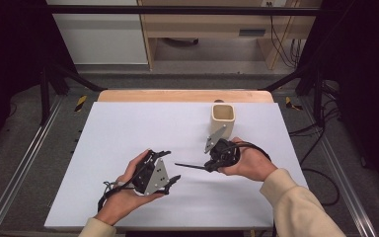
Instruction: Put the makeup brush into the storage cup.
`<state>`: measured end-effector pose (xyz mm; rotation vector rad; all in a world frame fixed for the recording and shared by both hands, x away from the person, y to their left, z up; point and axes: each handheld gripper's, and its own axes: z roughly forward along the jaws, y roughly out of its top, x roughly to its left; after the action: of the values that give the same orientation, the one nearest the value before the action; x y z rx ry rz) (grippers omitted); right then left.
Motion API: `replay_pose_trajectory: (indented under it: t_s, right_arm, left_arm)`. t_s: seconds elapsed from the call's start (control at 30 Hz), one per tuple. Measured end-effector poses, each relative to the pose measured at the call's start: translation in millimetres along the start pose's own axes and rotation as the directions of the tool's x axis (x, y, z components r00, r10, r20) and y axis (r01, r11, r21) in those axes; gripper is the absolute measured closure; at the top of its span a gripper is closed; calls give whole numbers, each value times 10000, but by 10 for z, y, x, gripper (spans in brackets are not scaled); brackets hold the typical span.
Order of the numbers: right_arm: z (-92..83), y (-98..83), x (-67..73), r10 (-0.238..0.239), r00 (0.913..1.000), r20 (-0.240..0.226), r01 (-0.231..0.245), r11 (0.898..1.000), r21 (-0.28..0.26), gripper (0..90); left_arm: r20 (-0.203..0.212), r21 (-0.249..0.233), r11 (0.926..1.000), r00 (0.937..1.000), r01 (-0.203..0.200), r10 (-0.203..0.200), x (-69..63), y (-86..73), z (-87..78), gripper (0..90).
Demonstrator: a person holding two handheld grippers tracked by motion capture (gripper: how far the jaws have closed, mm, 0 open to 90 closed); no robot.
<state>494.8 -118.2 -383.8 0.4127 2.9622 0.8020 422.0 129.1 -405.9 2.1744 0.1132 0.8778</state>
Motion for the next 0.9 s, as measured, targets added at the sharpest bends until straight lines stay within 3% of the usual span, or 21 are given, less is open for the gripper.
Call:
replay_pose_trajectory:
  t_s: [0.17, 0.43, 0.6, 0.63, 0.7, 0.9]
  right_arm:
    - [-14, 73, 42, 23, 10000, -84, -22, 10000, 93, 838]
    - [-13, 115, 57, 7, 9999, -136, -5, 10000, 88, 838]
    - [-15, 135, 64, -72, 9995, -300, 75, 9999, 76, 838]
    - [-13, 142, 69, -32, 9994, -346, 34, 10000, 49, 838]
    - [-9, 163, 82, -90, 9988, -482, 89, 10000, -30, 838]
    - [-8, 176, 104, -116, 9982, -595, 115, 9999, -27, 838]
  left_arm:
    - [169, 145, 9985, 9985, -525, 522, -51, 70, 61, 330]
    - [486, 520, 9930, 9934, -1064, 1039, -89, 73, 151, 383]
    - [632, 771, 9893, 9908, -1240, 1193, -116, 71, 239, 426]
    - [625, 714, 9911, 9922, -1123, 1079, -132, 70, 261, 436]
    - [765, 957, 9850, 9877, -1436, 1366, -130, 81, 288, 466]
    - [850, 645, 9912, 9903, -1152, 1095, -162, 76, 343, 551]
